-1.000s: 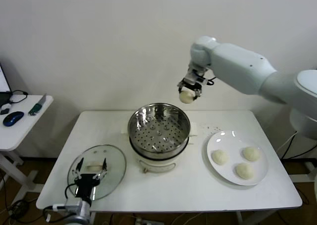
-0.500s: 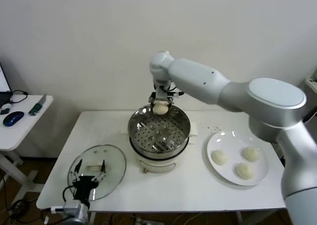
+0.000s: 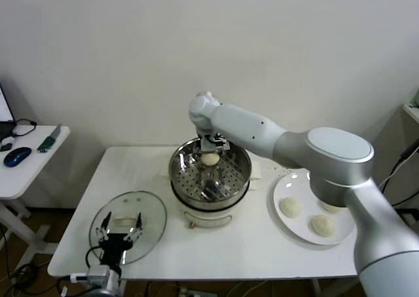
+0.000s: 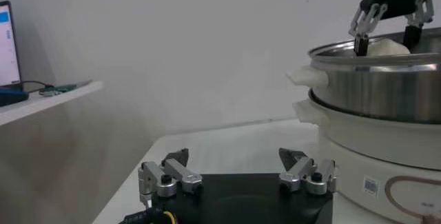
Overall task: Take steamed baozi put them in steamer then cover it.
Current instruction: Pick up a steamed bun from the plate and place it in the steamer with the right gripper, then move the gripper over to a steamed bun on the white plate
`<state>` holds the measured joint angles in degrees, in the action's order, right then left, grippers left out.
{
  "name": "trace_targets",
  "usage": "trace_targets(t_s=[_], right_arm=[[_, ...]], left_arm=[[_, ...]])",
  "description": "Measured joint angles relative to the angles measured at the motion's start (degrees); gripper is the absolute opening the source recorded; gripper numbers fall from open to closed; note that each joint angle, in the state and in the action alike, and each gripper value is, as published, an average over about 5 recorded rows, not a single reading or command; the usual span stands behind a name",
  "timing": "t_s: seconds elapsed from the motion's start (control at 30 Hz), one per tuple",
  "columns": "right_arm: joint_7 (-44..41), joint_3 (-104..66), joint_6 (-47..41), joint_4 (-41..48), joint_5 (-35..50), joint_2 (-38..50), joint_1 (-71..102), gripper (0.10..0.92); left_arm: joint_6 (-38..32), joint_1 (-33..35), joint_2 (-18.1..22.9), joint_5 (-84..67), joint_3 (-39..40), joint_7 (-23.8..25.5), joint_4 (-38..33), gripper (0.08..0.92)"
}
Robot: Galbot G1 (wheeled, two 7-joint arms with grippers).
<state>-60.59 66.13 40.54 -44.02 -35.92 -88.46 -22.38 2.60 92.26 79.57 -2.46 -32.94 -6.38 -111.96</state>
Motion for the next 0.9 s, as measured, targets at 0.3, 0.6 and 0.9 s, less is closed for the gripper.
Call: trace_targets(t_s=[0.3, 0.6, 0.9], right_arm=[[-0.4, -0.7, -1.2, -0.3, -0.9, 0.0, 0.8, 0.821], [-2.7, -0.5, -2.2, -2.1, 4.2, 2.0, -2.1, 0.823], [-1.1, 4.8, -8.0, -5.5, 19.7, 7.8, -9.8, 0.823]], left_arm=[[0.0, 0.2, 0.2, 0.3, 0.1, -0.2, 0.3, 0.823], [-0.3, 0.8, 0.5, 0.5, 0.3, -0.3, 0.6, 0.823], [-1.0, 1.6, 0.4, 0.5, 0.0, -0.4, 0.8, 0.823]])
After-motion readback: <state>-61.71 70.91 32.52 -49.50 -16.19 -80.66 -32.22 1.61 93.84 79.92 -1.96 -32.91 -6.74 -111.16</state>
